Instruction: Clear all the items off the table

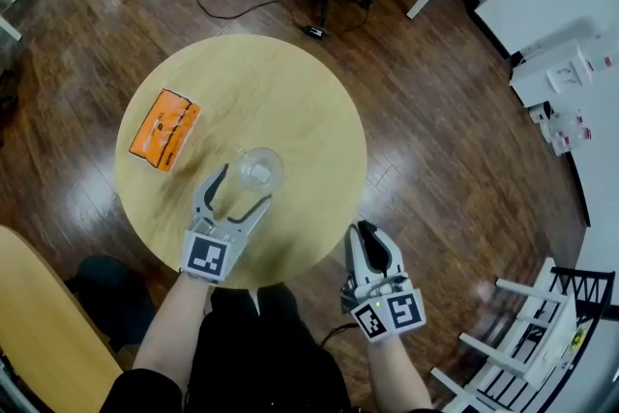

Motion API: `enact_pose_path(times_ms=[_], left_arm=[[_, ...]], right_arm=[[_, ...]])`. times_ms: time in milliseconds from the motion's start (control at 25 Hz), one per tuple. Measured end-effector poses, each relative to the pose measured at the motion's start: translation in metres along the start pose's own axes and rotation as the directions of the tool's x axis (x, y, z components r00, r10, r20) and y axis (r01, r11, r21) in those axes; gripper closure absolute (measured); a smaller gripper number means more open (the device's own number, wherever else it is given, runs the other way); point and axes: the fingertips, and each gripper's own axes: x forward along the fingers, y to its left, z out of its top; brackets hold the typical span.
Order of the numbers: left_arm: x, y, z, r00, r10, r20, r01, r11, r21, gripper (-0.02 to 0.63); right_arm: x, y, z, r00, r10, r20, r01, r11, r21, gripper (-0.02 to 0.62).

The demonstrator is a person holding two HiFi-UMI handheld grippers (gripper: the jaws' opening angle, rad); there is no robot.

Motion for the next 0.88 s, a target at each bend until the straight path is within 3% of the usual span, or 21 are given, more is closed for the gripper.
enact_pose_path(times_ms=[120, 240, 320, 440, 560, 680, 800, 880], left_arm=[[-0.022, 0.019, 0.018, 0.997, 0.064, 0.044, -0.063, 0.998, -0.024, 0.234], [-0.055, 0.039, 0.046, 0.987, 0.134, 0.083, -0.13, 0.99, -0.054, 0.31], [-0.086, 0.051, 0.065, 0.977, 0.186, 0.106, -0.181, 0.982, -0.048, 0.368], [-0.138, 0.063, 0.089, 0.955, 0.274, 0.115, -0.266, 0.961, -0.079, 0.401], [-0.193, 0.082, 0.121, 0.907, 0.387, 0.167, -0.376, 0.922, -0.097, 0.439], [-0.246, 0.102, 0.148, 0.834, 0.504, 0.227, -0.484, 0.864, -0.141, 0.44], [-0.289, 0.121, 0.157, 0.754, 0.614, 0.233, -0.591, 0.789, -0.166, 0.531], [-0.314, 0.126, 0.16, 0.728, 0.646, 0.229, -0.616, 0.764, -0.192, 0.601]], right_arm=[[0.006, 0.011, 0.01, 0.999, 0.037, 0.022, -0.037, 0.999, -0.013, 0.523], [0.014, 0.033, 0.036, 0.988, 0.127, 0.087, -0.125, 0.992, -0.029, 0.523], [0.017, 0.051, 0.054, 0.975, 0.188, 0.12, -0.183, 0.982, -0.053, 0.523], [0.019, 0.071, 0.075, 0.956, 0.255, 0.145, -0.245, 0.966, -0.084, 0.523], [0.028, 0.094, 0.102, 0.926, 0.331, 0.183, -0.315, 0.942, -0.112, 0.523], [0.039, 0.125, 0.123, 0.884, 0.421, 0.202, -0.394, 0.905, -0.162, 0.523], [0.046, 0.148, 0.135, 0.861, 0.465, 0.205, -0.426, 0.881, -0.207, 0.523], [0.049, 0.159, 0.138, 0.86, 0.463, 0.213, -0.426, 0.882, -0.201, 0.523]])
